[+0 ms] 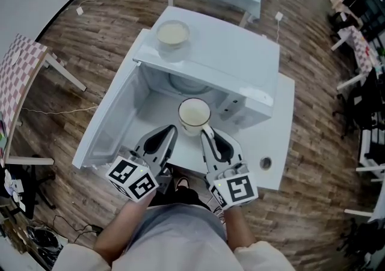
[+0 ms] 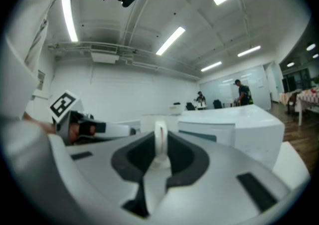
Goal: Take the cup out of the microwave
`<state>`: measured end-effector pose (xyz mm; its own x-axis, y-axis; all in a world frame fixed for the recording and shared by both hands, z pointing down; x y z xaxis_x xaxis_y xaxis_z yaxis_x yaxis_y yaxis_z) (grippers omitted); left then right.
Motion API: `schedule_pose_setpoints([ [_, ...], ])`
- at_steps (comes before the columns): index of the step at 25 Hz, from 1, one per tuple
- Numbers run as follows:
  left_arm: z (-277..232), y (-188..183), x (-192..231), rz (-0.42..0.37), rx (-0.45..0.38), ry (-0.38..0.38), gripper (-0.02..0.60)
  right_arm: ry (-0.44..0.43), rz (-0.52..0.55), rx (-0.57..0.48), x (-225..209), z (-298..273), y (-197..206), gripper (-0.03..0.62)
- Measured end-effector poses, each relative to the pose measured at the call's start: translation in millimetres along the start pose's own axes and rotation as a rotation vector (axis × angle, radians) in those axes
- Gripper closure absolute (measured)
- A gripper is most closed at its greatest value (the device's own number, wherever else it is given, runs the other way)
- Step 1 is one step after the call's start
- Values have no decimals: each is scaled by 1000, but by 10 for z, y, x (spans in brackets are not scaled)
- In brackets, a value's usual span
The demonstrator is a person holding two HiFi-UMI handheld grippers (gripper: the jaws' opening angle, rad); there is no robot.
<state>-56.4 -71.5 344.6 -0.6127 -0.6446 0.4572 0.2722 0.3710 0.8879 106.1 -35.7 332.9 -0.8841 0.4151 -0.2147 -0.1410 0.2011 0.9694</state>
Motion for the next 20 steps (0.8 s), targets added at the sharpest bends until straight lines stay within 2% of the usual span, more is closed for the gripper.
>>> schedule_pose_setpoints([
  [10, 65, -319, -207, -83, -44, 24, 571, -57, -14, -32, 60, 193, -301, 522],
  [20, 119, -295, -323, -72, -28, 67, 571, -43, 2, -51, 137, 411, -488, 522],
])
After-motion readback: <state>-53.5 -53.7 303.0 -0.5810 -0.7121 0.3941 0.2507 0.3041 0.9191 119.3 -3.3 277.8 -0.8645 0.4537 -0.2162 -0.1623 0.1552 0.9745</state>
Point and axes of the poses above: the fingertips, and each gripper's own axes: z backward along the fingers, x to its left, y out of its underside, the point moved 7 cm from there along z, backward along the fingers, and after that the axes turned 6 degrees about -z, right-handed, at the moved point
